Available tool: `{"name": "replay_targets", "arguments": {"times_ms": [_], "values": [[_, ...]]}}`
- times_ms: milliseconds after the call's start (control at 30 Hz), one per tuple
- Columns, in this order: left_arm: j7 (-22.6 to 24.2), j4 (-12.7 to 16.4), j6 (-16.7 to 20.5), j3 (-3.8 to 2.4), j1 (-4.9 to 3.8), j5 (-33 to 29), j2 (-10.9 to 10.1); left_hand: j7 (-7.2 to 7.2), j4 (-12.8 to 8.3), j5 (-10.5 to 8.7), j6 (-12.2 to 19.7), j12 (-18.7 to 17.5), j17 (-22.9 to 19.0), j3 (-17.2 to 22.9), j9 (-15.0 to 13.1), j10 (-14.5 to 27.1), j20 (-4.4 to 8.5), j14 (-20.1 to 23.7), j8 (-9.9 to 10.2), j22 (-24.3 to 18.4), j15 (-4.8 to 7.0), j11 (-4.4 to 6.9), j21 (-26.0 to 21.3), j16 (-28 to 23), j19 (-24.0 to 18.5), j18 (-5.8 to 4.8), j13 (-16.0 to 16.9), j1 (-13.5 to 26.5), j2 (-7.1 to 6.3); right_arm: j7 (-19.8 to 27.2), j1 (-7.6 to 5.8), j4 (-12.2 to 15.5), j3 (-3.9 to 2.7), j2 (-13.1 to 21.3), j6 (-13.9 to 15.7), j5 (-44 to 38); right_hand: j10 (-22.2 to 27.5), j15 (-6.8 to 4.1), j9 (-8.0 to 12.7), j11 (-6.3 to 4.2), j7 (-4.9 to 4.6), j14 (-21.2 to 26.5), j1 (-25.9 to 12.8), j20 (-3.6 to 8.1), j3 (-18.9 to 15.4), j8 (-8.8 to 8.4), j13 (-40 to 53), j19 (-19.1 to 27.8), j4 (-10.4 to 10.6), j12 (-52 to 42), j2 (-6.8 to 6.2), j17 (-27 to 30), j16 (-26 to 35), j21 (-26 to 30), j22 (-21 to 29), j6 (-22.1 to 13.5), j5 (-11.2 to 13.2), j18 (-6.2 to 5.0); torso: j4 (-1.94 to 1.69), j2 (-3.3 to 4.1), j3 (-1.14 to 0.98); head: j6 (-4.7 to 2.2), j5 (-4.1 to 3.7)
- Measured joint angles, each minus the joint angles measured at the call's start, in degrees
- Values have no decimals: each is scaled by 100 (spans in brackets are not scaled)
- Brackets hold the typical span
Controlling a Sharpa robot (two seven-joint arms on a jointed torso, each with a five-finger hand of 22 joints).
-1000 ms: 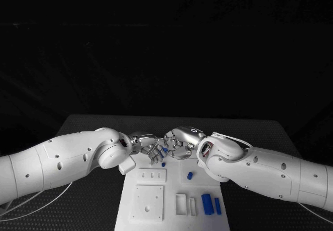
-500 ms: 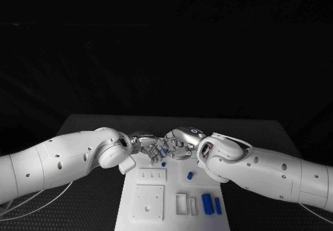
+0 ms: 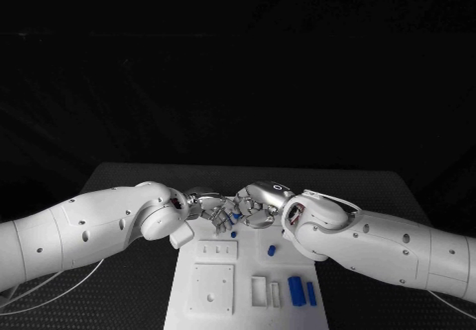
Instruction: Assemble the parts on the task board
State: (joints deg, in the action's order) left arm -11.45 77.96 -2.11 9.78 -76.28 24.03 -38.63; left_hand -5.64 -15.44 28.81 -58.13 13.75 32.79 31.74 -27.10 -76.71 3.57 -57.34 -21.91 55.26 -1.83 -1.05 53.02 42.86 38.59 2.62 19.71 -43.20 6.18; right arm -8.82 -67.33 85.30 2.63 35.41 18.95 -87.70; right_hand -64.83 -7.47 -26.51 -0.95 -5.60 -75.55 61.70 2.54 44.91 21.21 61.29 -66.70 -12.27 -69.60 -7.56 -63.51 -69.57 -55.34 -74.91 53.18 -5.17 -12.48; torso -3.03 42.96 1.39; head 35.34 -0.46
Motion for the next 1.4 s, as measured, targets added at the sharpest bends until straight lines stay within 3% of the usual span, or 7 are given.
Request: {"name": "replay_targets", "arguments": {"times_ms": [333, 467, 633, 700, 867, 1033, 1400], "values": [[-22, 6, 18, -2, 0, 31, 2, 22, -77, 298, -64, 0, 0, -3, -37, -70, 0, 0, 18, 0, 0, 13, 0, 40, 0, 0, 19, -28, 103, -10, 4, 19, 4, 9, -1, 10, -9, 3, 6, -9, 10, 1, -23, 14, 0, -16, 8, -34, 0, 0, -23, 0, 0, 0, 0, 10, -61, 0, -3, 0, 0, 7, 14], [-27, 9, 31, -2, 0, 40, 3, 22, -78, 331, -64, 0, 1, -4, -40, -91, 0, 0, 23, 0, 0, 33, 0, 63, 0, -1, 26, -42, 120, -10, 4, 15, 4, 14, -13, 44, -9, 5, 7, -9, 13, 2, -115, 14, 0, -26, 8, -34, 0, 45, -76, 1, 0, 0, 0, 13, -171, 0, -2, 0, -1, 7, 15], [-32, 7, 54, -2, 0, 66, 1, 2, -85, 381, -84, 0, 3, -11, -52, -119, 0, -20, 9, 0, 20, 21, 0, 76, 0, -1, 33, -23, 155, 1, 3, 5, 10, 30, -20, 128, 17, 7, 26, 17, 14, 2, -512, 13, -443, -87, 8, -33, 120, 128, -354, 13, 0, 1, 1, 14, -213, 1, -1, 0, -3, 15, 19], [-34, 3, 64, -2, 0, 82, 0, 2, -85, 385, -84, -1, 8, -11, -59, -134, 0, -20, -1, 1, 20, 34, 0, 85, 0, -1, 41, -35, 171, 11, 4, 2, 15, 39, -20, 167, 36, 18, 41, 36, 14, 13, -629, -3, -685, -113, 8, -14, 108, 136, -399, 13, 28, 1, 1, 14, -215, 0, 1, 0, -4, 16, 14], [-49, -6, 71, -2, 0, 142, -5, 2, -114, 511, -84, 0, 26, 4, -89, -168, 0, -41, -1, 15, 40, 57, 23, 135, 0, -1, 58, -35, 171, 40, 9, -22, 18, 52, -22, 250, 44, 54, 61, 44, 14, 49, -695, 13, -984, -204, 15, 31, 95, 154, -420, 13, 30, 33, 1, 14, -339, 0, 2, 2, -7, 16, 9], [-76, -19, 70, -2, 0, 200, -10, -19, -116, 646, -104, 23, 41, 4, -112, -229, 1, -62, -28, 28, 61, 70, 23, 178, -1, -1, 81, -89, 118, 58, 13, -52, 25, 68, -22, 301, 44, 74, 87, 44, 14, 69, -695, 12, -1037, -243, 15, 31, 89, 172, -420, 12, 48, 33, 5, 14, -382, 0, 5, 4, -7, 16, 3], [-116, -11, 53, 1, 0, 367, -18, -19, -123, 652, -105, 44, 49, -4, -135, -238, 1, -82, -27, 35, 81, 74, 23, 199, -41, -3, 90, -182, 84, 100, 15, -256, 27, 159, -3, 365, 45, 118, 123, 45, 14, 113, -653, -7, -1100, -326, -8, 112, 89, 260, -461, 12, 95, 94, 25, 14, -505, 1, -3, 3, -4, 20, -9]]}}
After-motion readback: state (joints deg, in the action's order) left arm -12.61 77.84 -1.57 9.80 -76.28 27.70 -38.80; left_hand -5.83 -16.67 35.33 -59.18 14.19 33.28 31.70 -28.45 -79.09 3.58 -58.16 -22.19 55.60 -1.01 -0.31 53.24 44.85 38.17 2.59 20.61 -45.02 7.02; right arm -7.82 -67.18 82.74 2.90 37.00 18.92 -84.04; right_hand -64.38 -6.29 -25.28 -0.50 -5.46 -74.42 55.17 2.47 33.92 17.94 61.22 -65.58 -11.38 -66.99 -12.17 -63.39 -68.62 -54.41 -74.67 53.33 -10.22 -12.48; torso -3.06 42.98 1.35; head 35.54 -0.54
